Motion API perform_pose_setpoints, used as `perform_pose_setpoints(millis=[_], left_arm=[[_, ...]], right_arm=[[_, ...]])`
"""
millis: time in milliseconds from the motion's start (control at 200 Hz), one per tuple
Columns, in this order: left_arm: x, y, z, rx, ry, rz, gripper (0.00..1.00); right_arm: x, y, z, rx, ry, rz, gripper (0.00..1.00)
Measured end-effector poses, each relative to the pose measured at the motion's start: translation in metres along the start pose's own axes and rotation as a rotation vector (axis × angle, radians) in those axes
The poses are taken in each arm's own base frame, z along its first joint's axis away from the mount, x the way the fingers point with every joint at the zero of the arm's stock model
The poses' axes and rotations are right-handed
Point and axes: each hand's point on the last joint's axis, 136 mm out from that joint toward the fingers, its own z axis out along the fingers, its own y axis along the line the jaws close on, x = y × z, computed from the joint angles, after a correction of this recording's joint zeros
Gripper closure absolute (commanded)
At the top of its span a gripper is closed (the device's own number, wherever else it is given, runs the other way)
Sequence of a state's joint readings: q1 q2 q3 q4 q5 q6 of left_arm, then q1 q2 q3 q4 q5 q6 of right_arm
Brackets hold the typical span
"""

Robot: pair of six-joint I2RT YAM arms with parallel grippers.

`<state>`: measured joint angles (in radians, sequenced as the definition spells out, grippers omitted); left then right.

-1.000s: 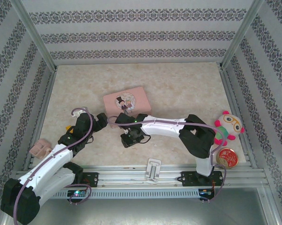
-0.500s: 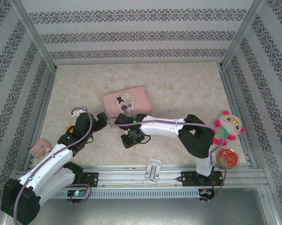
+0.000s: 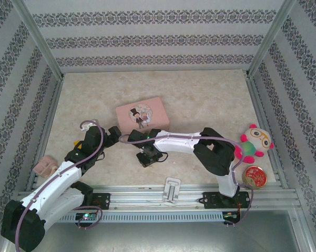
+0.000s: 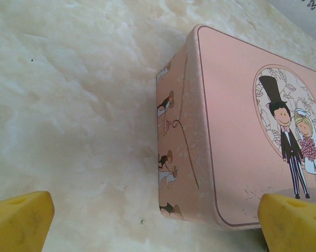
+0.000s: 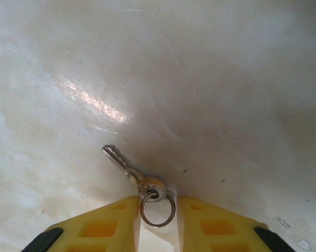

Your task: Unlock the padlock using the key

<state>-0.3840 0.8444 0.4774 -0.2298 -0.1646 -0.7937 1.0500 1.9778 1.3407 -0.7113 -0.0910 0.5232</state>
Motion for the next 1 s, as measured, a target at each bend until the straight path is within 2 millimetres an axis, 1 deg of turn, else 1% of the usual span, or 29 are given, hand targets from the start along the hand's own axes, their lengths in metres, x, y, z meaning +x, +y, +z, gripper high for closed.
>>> perform_pose_setpoints(millis=[225, 385, 435, 585, 750, 850, 999], left_arm=[[0.001, 0.000, 0.000, 0.000, 0.005, 0.001, 0.01], [0.002, -0.001, -0.001, 0.007, 0.015, 0.005, 0.01], [0.003, -0.002, -0.001, 0.011, 0.019, 0.006, 0.01], [0.003, -0.011, -0.004, 0.048, 0.040, 0.017, 0.01], [-0.008, -0.032, -0.012, 0.118, 0.041, 0.024, 0.01], [-0.013, -0.039, -0.016, 0.149, 0.041, 0.024, 0.01], [-0.011, -0.044, -0.018, 0.175, 0.055, 0.036, 0.01]], right_arm=[[0.000, 0.000, 0.000, 0.000, -0.001, 0.000, 0.85], [-0.002, 0.001, -0.002, -0.006, -0.010, -0.005, 0.97], [-0.003, 0.002, -0.007, -0.009, -0.023, -0.006, 1.00], [-0.004, -0.001, -0.012, 0.000, -0.048, -0.009, 1.00], [0.000, -0.008, -0.017, 0.020, -0.069, -0.009, 1.00], [-0.001, -0.009, -0.026, 0.018, -0.100, -0.011, 1.00], [-0.008, -0.007, -0.042, -0.002, -0.157, -0.013, 1.00]])
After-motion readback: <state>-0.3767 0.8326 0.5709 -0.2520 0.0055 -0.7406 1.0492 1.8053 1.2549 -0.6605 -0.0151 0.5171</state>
